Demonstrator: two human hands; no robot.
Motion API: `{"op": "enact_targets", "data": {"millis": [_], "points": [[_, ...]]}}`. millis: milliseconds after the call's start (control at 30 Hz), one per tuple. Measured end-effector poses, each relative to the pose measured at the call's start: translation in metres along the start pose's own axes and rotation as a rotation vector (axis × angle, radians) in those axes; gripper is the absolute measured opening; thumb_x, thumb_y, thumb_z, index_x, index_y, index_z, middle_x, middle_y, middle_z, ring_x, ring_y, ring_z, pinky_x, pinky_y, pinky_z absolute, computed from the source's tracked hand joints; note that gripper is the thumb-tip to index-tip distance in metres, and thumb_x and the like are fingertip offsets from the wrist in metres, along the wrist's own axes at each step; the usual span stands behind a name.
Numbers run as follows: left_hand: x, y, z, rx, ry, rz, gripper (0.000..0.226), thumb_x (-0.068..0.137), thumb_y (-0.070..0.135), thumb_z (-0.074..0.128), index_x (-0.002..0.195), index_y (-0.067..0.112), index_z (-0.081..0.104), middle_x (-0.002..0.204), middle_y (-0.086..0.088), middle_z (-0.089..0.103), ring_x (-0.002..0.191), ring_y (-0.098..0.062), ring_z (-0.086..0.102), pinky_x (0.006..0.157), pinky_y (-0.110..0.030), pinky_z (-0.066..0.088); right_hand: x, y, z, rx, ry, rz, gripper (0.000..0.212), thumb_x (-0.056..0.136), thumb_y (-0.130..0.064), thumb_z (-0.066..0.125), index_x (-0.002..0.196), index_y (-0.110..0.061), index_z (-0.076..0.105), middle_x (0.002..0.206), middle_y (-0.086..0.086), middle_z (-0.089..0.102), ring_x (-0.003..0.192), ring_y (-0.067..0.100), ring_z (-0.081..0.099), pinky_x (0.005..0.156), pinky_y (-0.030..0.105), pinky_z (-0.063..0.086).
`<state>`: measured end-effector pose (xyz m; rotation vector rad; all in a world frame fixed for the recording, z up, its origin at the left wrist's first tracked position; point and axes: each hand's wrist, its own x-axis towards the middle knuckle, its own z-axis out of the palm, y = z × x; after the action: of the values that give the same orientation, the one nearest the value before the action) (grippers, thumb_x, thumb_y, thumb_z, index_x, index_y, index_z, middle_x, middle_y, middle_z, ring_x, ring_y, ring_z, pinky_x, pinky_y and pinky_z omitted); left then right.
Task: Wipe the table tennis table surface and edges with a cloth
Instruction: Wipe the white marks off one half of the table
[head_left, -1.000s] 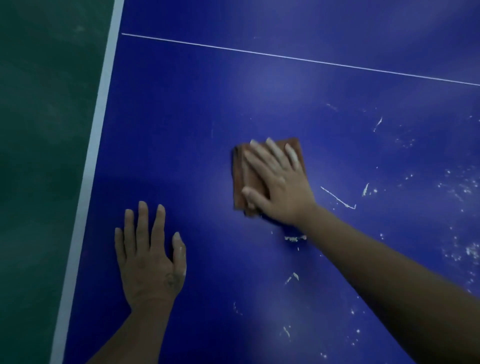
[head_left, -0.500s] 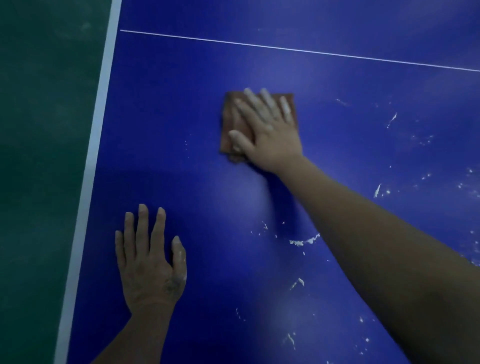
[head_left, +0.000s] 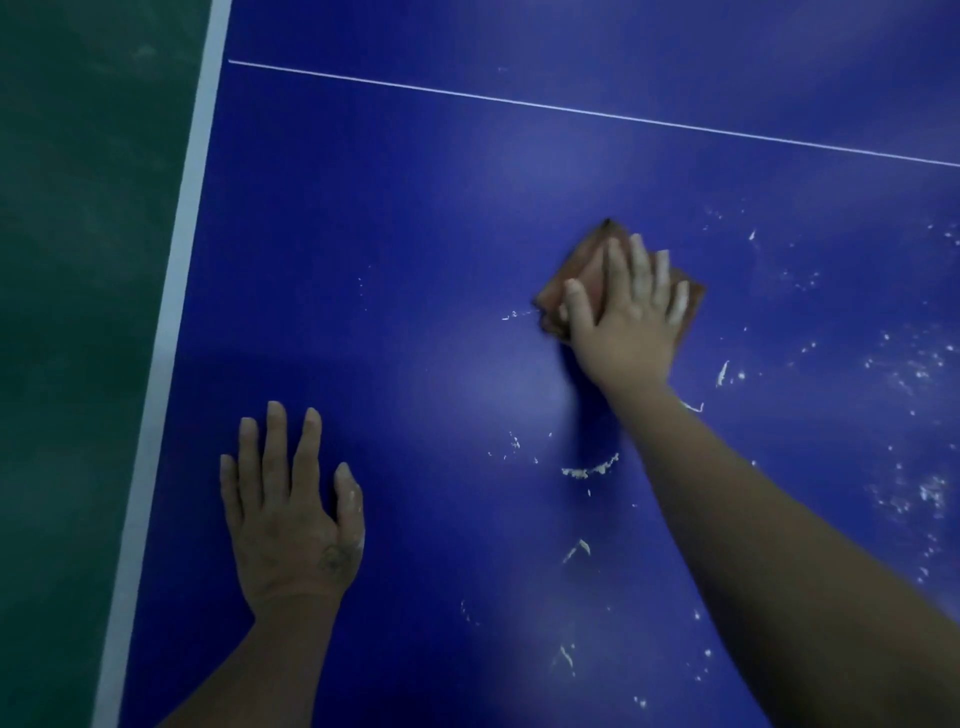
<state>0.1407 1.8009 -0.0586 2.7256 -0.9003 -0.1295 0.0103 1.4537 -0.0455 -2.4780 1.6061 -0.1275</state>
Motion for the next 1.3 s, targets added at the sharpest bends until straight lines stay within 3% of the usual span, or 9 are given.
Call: {"op": "enact_targets", "data": {"millis": [167,333,433,567,733,867,967,1167,1300], "points": [[0.0,0.002,-0.002,0.002,-0.004,-0.005,0.066,0.111,0.046,0.034,0.171,0.02,0.032,0.183,-0.007,0.015,0.171,-0.027,0.004,0.138,-0.055,0.004,-0.067,-0.049,0.02,0.016,0.0,-0.388,0.071,0.106,-0.066,0.044,0.166,-0.028,0.04,0.178,-0.006,0.024,0.167,0.025,0.012,0.132,0.058,0.009],[0.0,0.004,-0.002,0.002,0.001,-0.007,0.066,0.111,0.047,0.034,0.171,0.02,0.032,0.183,-0.007,0.016,0.171,-0.026,0.004,0.138,-0.053,0.003,-0.089,0.01,0.012,0.001,-0.063,-0.673,0.069,0.106,-0.065,0.045,0.165,-0.028,0.042,0.177,-0.006,0.026,0.166,0.024,0.016,0.131,0.059,0.016],[0.0,0.001,-0.001,0.011,0.005,-0.002,0.066,0.111,0.048,0.033,0.171,0.02,0.032,0.183,-0.005,0.014,0.171,-0.025,0.004,0.138,-0.052,0.002,-0.052,0.048,-0.002,-0.028,-0.029,-0.47,0.069,0.106,-0.065,0.043,0.164,-0.029,0.043,0.177,-0.006,0.027,0.166,0.025,0.018,0.131,0.058,0.014],[0.0,-0.001,0.001,0.012,0.018,0.007,0.065,0.111,0.046,0.035,0.171,0.02,0.032,0.183,-0.006,0.015,0.171,-0.027,0.005,0.138,-0.054,0.003,-0.044,0.057,-0.008,0.019,-0.05,-0.073,0.074,0.106,-0.067,0.033,0.169,-0.03,0.029,0.18,-0.01,0.015,0.167,0.02,0.003,0.134,0.056,0.003],[0.0,0.0,0.0,-0.012,0.022,0.006,0.064,0.111,0.043,0.038,0.171,0.018,0.034,0.183,-0.007,0.015,0.171,-0.028,0.004,0.137,-0.057,0.006,-0.132,0.045,0.005,-0.035,-0.008,-0.047,0.073,0.107,-0.067,0.034,0.169,-0.029,0.029,0.179,-0.009,0.016,0.168,0.021,0.003,0.134,0.054,0.003],[0.001,0.001,0.0,-0.026,0.031,-0.003,0.062,0.112,0.042,0.038,0.17,0.019,0.035,0.183,-0.007,0.017,0.171,-0.028,0.005,0.138,-0.056,0.005,-0.11,0.016,0.009,0.029,-0.011,0.032,0.075,0.106,-0.073,0.029,0.17,-0.034,0.023,0.18,-0.012,0.012,0.168,0.02,0.0,0.134,0.057,0.002],[-0.001,0.001,0.0,-0.046,0.047,0.0,0.06,0.112,0.037,0.039,0.169,0.018,0.038,0.182,-0.008,0.019,0.171,-0.029,0.007,0.137,-0.057,0.007,-0.066,-0.023,0.016,0.041,-0.032,-0.222,0.078,0.106,-0.073,0.033,0.171,-0.034,0.017,0.179,-0.014,0.016,0.167,0.019,0.003,0.134,0.054,0.001],[-0.001,0.001,0.002,-0.105,0.068,-0.017,0.058,0.113,0.03,0.034,0.167,0.01,0.038,0.181,-0.009,0.023,0.171,-0.028,0.008,0.137,-0.058,0.008,-0.01,-0.128,0.034,0.015,-0.093,-0.759,0.078,0.105,-0.069,0.041,0.168,-0.024,0.034,0.175,-0.006,0.031,0.166,0.026,0.018,0.131,0.061,0.011],[-0.002,0.001,0.002,-0.163,0.087,-0.037,0.056,0.113,0.025,0.031,0.164,0.004,0.04,0.179,-0.012,0.029,0.17,-0.028,0.013,0.138,-0.057,0.008,-0.047,-0.123,0.038,-0.015,-0.12,-1.067,0.076,0.106,-0.068,0.043,0.168,-0.025,0.036,0.177,-0.005,0.028,0.166,0.025,0.015,0.131,0.061,0.01]]}}
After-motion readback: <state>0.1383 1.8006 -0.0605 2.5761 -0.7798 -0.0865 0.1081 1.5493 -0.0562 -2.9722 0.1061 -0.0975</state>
